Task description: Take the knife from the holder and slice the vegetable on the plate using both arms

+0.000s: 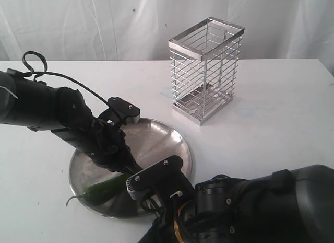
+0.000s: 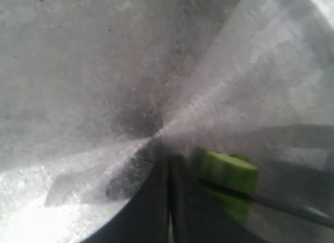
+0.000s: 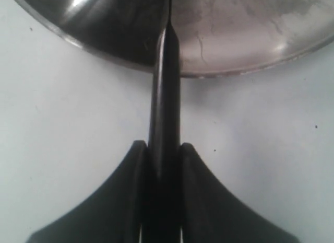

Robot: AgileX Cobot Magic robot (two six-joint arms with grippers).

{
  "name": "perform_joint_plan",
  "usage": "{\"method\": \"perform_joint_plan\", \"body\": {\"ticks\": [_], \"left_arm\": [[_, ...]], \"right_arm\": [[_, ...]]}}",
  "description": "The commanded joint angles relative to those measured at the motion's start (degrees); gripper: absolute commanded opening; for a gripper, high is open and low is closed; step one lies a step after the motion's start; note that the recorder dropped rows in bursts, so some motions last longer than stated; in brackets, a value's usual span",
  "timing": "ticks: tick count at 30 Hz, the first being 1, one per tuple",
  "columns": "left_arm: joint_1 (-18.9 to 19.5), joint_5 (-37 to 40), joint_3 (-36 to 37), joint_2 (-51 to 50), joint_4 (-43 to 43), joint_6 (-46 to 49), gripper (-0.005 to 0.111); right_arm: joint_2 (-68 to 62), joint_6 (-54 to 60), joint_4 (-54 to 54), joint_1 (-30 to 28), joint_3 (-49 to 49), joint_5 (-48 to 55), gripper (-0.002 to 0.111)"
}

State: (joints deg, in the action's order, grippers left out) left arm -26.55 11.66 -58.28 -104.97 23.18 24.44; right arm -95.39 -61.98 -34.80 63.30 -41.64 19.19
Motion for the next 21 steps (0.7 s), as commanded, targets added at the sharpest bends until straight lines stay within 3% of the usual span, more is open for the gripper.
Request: {"method": "perform_joint_plan", "body": {"ticks": [1,8,21], "left_arm": [[0.11,0.54,0.45,-0.32,0.03,-0.18,0.0],[0.11,2.04,0.45,5.1,-1.27,-0.07,0.0],[0.11,7.12,0.53,5.04,-1.58,0.29,0.0]], "right_arm": [[-0.03,0.2,0.39,0.03,0.08,0.08,0.0],[-0.03,0.72,0.16,0.03,0.08,3.59,0.0],[-0.03,4.21,3.5,0.03,0.08,8.51,0.0]]}}
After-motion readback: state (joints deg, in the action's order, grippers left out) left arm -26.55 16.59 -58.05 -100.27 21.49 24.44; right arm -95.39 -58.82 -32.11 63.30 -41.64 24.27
